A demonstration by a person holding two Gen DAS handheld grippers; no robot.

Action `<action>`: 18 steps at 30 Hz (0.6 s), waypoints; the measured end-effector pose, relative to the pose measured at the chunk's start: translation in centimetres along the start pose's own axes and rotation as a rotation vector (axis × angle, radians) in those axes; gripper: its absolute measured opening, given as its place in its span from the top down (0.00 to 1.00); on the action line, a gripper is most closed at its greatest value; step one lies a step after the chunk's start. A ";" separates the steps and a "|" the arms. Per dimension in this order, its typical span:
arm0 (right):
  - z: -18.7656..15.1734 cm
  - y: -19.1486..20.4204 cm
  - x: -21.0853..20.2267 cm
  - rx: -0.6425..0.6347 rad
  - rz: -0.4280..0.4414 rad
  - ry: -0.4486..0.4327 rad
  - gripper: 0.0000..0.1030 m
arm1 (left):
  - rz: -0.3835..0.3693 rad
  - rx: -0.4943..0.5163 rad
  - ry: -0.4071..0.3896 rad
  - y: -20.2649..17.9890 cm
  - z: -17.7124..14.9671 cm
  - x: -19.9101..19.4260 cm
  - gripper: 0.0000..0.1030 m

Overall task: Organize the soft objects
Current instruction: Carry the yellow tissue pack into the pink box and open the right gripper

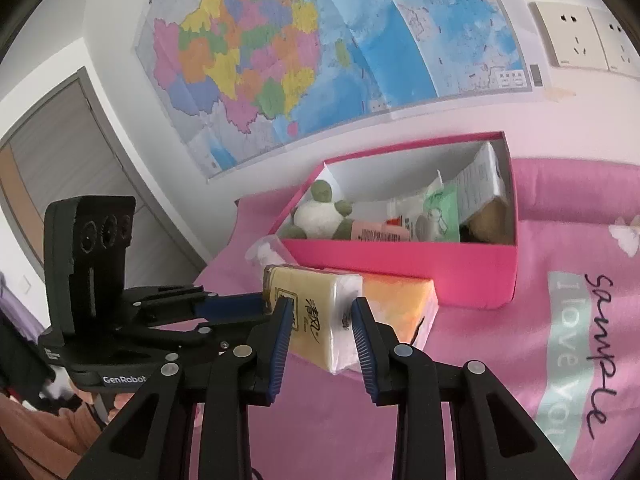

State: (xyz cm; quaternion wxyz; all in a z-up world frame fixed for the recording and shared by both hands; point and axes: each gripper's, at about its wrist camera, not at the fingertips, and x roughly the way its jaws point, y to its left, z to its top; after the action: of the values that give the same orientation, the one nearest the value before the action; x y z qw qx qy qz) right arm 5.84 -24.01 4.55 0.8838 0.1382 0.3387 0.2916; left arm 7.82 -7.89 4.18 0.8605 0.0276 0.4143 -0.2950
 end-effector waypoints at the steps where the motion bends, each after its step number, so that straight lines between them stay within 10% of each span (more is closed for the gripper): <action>1: 0.2 0.0 0.0 0.000 0.000 -0.004 0.69 | 0.002 0.000 -0.001 0.0 0.2 0.0 0.67; 18: 3.6 -0.4 1.4 -0.031 -0.010 -0.044 0.69 | 0.036 -0.013 -0.034 1.6 3.6 1.0 0.67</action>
State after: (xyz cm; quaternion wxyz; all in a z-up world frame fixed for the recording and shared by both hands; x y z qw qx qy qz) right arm 9.31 -23.71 6.31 0.8945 0.1293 0.3154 0.2892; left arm 11.69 -8.12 5.53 0.8727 0.0242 0.4011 -0.2773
